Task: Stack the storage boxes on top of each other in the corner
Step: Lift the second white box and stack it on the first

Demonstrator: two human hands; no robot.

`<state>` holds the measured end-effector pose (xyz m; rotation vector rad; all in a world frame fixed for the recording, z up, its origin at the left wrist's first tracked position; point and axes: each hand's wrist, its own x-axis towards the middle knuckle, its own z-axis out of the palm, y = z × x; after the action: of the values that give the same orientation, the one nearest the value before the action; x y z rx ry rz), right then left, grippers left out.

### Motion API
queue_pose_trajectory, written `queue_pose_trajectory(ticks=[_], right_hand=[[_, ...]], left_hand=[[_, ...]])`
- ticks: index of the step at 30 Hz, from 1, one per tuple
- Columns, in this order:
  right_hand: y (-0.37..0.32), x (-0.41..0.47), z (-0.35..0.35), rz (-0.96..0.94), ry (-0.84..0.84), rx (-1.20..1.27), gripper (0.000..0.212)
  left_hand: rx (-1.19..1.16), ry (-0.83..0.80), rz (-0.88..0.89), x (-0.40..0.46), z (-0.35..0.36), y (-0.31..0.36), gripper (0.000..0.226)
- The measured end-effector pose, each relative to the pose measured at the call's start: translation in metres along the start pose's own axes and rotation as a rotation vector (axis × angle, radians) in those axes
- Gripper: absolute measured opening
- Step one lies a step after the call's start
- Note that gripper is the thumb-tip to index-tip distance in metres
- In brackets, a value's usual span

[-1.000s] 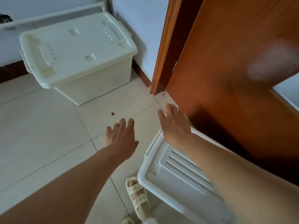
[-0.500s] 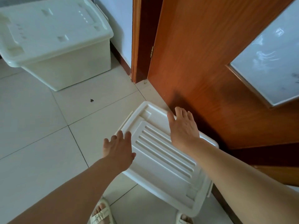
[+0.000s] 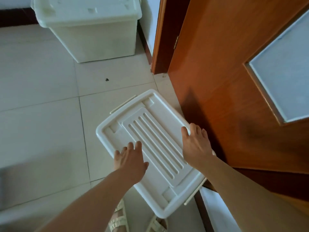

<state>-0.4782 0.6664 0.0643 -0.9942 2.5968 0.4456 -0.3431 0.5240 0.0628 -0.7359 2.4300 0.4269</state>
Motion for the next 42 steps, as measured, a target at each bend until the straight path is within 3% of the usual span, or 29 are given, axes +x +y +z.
queue_pose_trajectory(ticks=[12, 24, 33, 42], right_hand=[[-0.017, 0.044, 0.023, -0.06, -0.062, -0.048, 0.063], [0.026, 0.117, 0.104, -0.113, -0.101, -0.091, 0.069], [0.038, 0.163, 0.16, -0.087, -0.075, -0.023, 0.084], [0.043, 0.189, 0.169, 0.073, -0.136, 0.335, 0.088]], left_hand=[[-0.26, -0.059, -0.311, 0.011, 0.038, -0.028, 0.056], [-0.426, -0.095, -0.667, 0.049, 0.135, -0.01, 0.092], [-0.688, 0.073, -0.892, 0.086, 0.187, 0.003, 0.091], [-0.955, 0.321, -1.028, 0.098, 0.211, -0.004, 0.056]])
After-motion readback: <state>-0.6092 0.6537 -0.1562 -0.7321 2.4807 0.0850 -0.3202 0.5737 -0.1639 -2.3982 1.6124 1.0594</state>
